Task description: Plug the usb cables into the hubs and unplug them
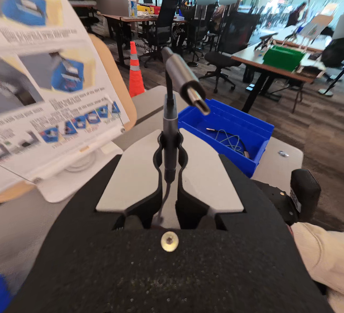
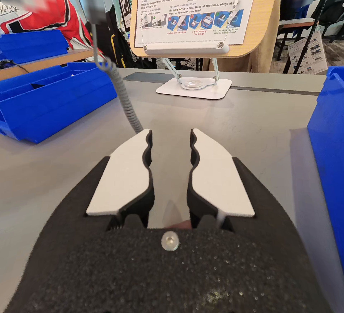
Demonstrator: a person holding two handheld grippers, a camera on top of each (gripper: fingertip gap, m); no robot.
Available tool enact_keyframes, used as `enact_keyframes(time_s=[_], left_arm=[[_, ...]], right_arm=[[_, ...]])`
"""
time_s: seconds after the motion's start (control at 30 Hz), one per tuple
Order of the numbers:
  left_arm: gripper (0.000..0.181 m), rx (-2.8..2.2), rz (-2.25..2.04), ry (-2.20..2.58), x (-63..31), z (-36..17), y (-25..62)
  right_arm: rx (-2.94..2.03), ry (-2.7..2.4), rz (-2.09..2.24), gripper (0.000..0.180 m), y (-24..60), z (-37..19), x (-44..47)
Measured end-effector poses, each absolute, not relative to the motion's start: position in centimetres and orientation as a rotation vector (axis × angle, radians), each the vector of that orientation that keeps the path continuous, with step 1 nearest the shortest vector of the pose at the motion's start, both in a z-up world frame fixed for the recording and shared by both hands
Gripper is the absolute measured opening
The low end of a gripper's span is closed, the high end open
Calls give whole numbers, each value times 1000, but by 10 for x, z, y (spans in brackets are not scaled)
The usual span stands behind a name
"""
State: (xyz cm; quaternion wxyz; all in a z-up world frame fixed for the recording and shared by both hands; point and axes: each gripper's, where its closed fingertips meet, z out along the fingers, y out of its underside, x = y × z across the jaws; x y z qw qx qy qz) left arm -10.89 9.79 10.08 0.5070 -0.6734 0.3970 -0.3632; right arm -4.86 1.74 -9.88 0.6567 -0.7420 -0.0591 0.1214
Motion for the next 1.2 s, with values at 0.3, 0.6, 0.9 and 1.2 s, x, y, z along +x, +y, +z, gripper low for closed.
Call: enact_keyframes(time_s=[0.3, 0.6, 0.9, 1.2], left_arm=[[12, -1714, -1330, 702, -113, 19, 82], [11, -1809, -1732, 332, -105, -20, 87], [11, -1805, -1797, 222, -106, -27, 100], [11, -1804, -1810, 209, -110, -28, 107]], right_arm=[[-1550, -224, 268, 39, 11, -79, -62], [-1479, -410, 150, 30, 33, -58, -104], [-1492, -381, 186, 28, 74, -56, -120], [-1460, -399, 174, 12, 84, -53, -127]])
